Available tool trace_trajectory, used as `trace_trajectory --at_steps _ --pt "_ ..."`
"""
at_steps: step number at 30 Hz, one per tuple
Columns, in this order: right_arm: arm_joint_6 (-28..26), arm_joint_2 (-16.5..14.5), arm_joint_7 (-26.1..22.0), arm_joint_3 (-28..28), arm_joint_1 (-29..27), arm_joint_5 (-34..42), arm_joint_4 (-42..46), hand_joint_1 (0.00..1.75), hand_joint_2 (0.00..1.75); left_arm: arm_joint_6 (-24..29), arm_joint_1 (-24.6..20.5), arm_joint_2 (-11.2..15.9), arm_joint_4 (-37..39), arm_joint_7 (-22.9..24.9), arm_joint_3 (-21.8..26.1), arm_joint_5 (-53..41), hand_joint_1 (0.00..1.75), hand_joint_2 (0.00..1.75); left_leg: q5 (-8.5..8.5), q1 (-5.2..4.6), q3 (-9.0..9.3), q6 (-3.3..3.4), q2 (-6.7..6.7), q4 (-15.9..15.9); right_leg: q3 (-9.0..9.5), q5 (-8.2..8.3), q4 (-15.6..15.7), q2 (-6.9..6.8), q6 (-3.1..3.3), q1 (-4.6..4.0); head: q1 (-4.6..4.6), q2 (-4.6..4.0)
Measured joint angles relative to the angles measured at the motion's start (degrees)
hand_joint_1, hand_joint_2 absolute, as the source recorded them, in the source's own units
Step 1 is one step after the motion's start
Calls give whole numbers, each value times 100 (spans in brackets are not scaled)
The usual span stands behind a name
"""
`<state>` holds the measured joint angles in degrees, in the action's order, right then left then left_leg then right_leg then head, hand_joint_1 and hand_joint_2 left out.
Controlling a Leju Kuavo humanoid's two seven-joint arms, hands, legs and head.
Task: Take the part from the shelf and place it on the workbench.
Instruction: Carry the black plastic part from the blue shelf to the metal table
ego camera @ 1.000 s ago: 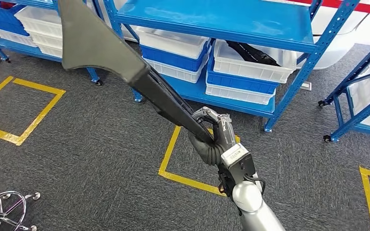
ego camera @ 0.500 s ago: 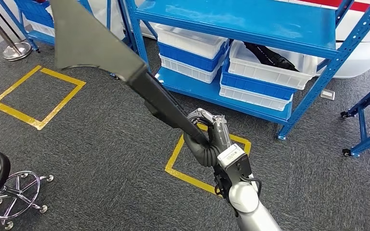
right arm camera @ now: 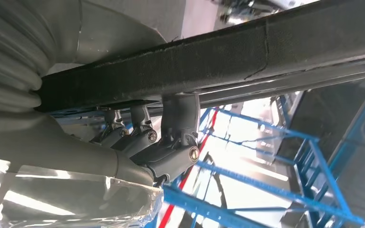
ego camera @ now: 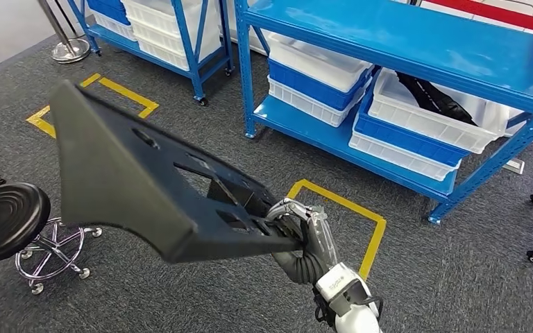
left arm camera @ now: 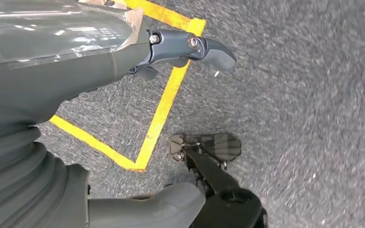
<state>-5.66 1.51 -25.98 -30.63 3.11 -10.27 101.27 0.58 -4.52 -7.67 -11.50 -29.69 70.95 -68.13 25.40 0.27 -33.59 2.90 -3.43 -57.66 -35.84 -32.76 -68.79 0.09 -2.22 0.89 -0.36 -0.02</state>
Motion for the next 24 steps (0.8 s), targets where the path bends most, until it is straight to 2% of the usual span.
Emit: trace_trajectory --at_steps 1,2,3,4,6,8,10,12,13,14,17,19,20,22,23,24 --pt "2 14 -50 -2 -59 -9 35 175 175 8 0 6 -1 19 -2 13 0 175 13 3 -10 -27 -55 -31 171 143 380 84 -50 32 2 0" --pt "-1 24 -88 -4 -116 -24 81 175 175 7 -2 14 -3 46 -2 28 0 175 30 1 -29 -60 -110 -70 312 256 690 148 -62 58 4 0" --pt "-7 35 -115 -4 -170 -40 136 175 175 2 -2 23 -5 78 -2 44 0 175 39 -3 -56 -97 -153 -100 394 316 873 195 -48 69 3 1" --pt "-17 45 -129 -4 -215 -55 196 175 175 -9 2 33 -7 105 -2 58 0 175 37 -3 -84 -134 -189 -114 413 330 926 212 -8 60 3 1" --pt "-34 55 -135 -3 -270 -80 312 175 175 -28 17 51 -13 149 -3 78 0 175 24 21 -125 -186 -226 -122 409 368 931 137 65 47 -2 1" --pt "-37 53 -112 -2 -283 -97 413 175 175 -16 21 62 -18 196 -3 114 0 175 153 35 -212 -236 -52 -315 410 392 944 59 132 59 -24 0" --pt "-20 53 -73 -3 -287 -98 490 175 175 42 0 63 -21 253 4 180 0 175 494 42 -480 -287 214 -922 410 392 949 -40 192 36 -60 0" --pt "14 50 -42 -14 -281 -81 514 175 175 143 -19 66 -24 335 21 214 0 175 771 52 -791 -307 311 -1598 406 384 947 -162 223 -10 -73 0" --pt "31 45 -33 -29 -269 -63 512 175 175 205 -22 67 -26 390 32 214 0 175 783 50 -847 -298 323 -1726 405 381 948 -223 227 -31 -74 0" --pt "50 37 -28 -52 -246 -35 507 175 175 275 -23 69 -28 458 42 214 0 175 691 44 -789 -274 330 -1628 405 379 948 -277 231 -49 -74 0" --pt "86 13 -27 -102 -180 41 492 175 175 412 -24 73 -34 588 58 220 0 175 381 24 -481 -202 353 -1062 409 374 950 -361 238 -75 -73 0" --pt "99 2 -27 -111 -161 59 486 175 175 441 -24 74 -37 612 64 231 0 175 320 13 -396 -183 380 -912 409 374 951 -373 239 -79 -73 0" --pt "118 -19 -28 -129 -126 82 473 175 175 485 -32 77 -41 645 74 251 0 175 284 -22 -281 -149 488 -702 412 373 954 -395 238 -86 -71 0" --pt "154 -125 -53 -254 65 154 385 175 175 689 -61 80 -60 733 149 363 0 175 157 -127 -54 -23 587 -224 431 376 990 -555 224 -109 -70 0" --pt "163 -180 -60 -330 173 186 339 175 175 777 -71 75 -68 748 190 413 0 175 101 -150 32 25 597 -35 432 363 987 -584 214 -118 -71 0" --pt "160 -224 -65 -407 277 213 299 175 175 838 -76 64 -73 737 226 451 0 175 30 -144 68 66 506 62 400 311 914 -532 211 -123 -75 0"
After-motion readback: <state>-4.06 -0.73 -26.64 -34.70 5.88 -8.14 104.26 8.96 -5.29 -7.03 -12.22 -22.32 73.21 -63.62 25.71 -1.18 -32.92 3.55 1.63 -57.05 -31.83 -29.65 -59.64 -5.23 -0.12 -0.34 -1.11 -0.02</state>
